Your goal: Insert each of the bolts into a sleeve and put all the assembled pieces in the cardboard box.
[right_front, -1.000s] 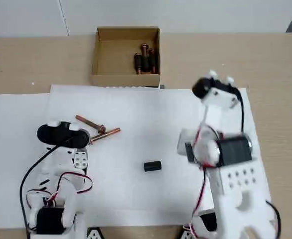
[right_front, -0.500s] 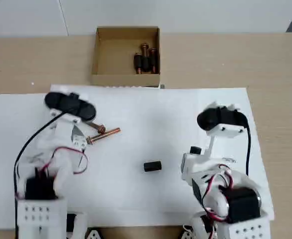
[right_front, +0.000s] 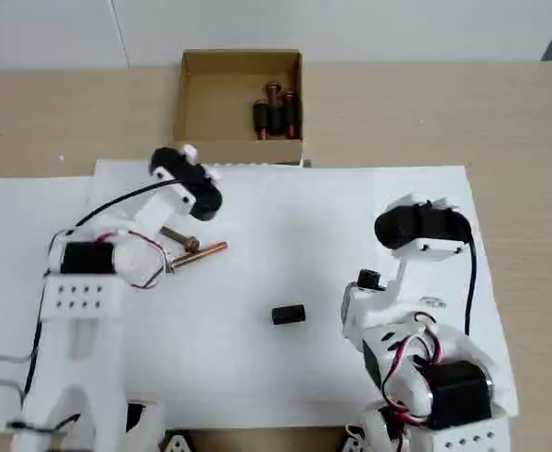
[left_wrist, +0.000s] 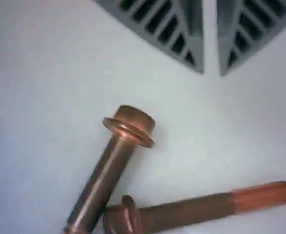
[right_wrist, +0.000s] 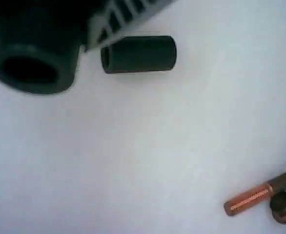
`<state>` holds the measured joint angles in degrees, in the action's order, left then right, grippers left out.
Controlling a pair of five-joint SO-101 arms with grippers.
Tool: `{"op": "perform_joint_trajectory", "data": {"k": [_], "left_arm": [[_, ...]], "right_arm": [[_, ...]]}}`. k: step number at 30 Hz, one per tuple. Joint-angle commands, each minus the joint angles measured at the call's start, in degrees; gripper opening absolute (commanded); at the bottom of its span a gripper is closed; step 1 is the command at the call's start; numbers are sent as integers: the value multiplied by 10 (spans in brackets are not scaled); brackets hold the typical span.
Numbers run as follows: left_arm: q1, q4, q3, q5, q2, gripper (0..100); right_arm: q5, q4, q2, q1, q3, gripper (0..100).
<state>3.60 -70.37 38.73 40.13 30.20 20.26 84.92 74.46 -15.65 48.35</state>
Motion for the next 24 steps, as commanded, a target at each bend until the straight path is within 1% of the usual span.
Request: {"op": "perform_joint_trajectory", "data": {"k": [1, 3, 5, 9, 16, 18, 20, 24], "left_arm": [[1, -4, -72, 78, -67, 7], [0, -4, -104, 126, -113, 7], [0, -6, -135, 157, -152, 7], [0, -8, -196, 204, -223, 10], [-1, -15, -219, 307, -289, 12], [-8, -32, -219, 325, -295, 24], [-14, -40, -220, 329, -296, 61], [-24, -27, -220, 330, -296, 124]], "right_arm": [[-6, -17, 6, 6, 7, 3], [-6, -17, 6, 6, 16, 3], [-6, -17, 6, 6, 24, 3], [-6, -17, 6, 4, 31, 3], [-6, -17, 5, 5, 31, 3], [-6, -17, 3, 5, 33, 3], [-6, -17, 2, 5, 35, 3], [-6, -17, 2, 5, 40, 3]]}}
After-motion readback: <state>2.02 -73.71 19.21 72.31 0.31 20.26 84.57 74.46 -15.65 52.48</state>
